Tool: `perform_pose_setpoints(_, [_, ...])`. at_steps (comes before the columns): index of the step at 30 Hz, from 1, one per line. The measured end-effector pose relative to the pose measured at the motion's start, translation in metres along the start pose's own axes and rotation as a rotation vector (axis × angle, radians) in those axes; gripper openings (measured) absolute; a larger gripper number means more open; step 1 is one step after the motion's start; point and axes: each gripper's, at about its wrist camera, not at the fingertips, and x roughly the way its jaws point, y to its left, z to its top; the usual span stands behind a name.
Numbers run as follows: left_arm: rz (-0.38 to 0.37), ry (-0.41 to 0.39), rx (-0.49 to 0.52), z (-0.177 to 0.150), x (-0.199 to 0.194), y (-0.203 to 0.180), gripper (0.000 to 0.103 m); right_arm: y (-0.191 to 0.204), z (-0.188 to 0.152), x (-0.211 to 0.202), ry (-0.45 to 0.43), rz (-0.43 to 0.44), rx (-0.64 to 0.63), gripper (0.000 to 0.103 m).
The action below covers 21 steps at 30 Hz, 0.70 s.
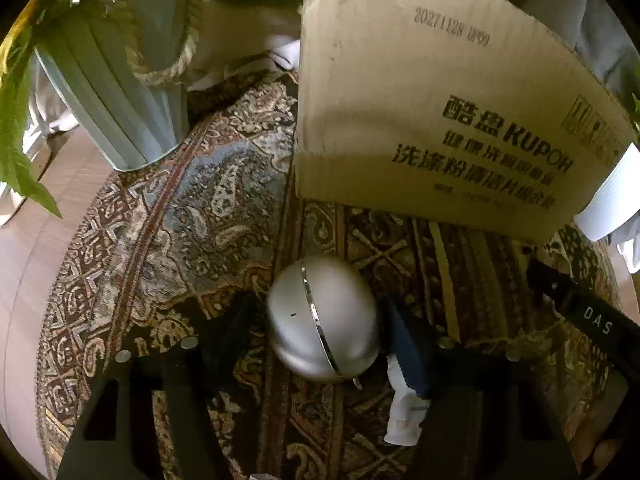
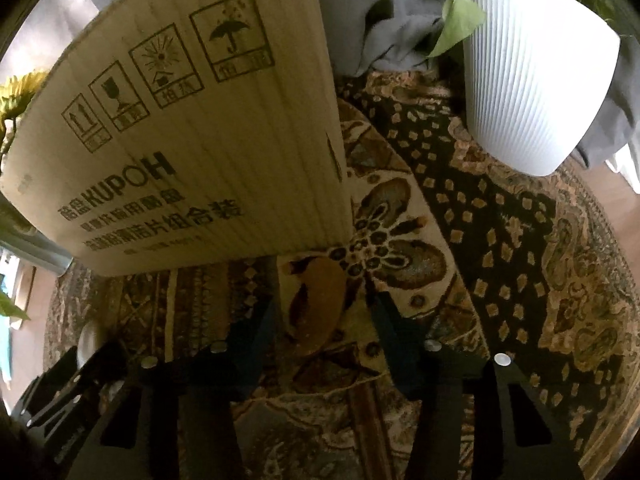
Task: Organize rigid objects
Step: 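Close the left tool on the silver egg-shaped speaker and lift it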
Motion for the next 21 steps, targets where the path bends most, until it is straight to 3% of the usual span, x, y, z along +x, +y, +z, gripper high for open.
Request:
perform_pose_setpoints(4, [0.002, -0.005, 0.006, 0.000, 0.002, 0.001, 0.055, 0.001, 0.000, 0.002, -0.007, -0.026, -0.021, 0.040])
perform_pose_setpoints(9, [-0.001, -0.019, 0.059, -0.001, 0.001, -0.002, 0.054, 0.002, -0.003, 0.002, -0.025, -0.051, -0.060, 0.023])
perform_pose_setpoints(21, [-0.019, -0.080, 0.098, 0.005, -0.017, -0.002, 0.054, 0.014, -0.004, -0.024, -0.062, -0.003, -0.115, 0.023])
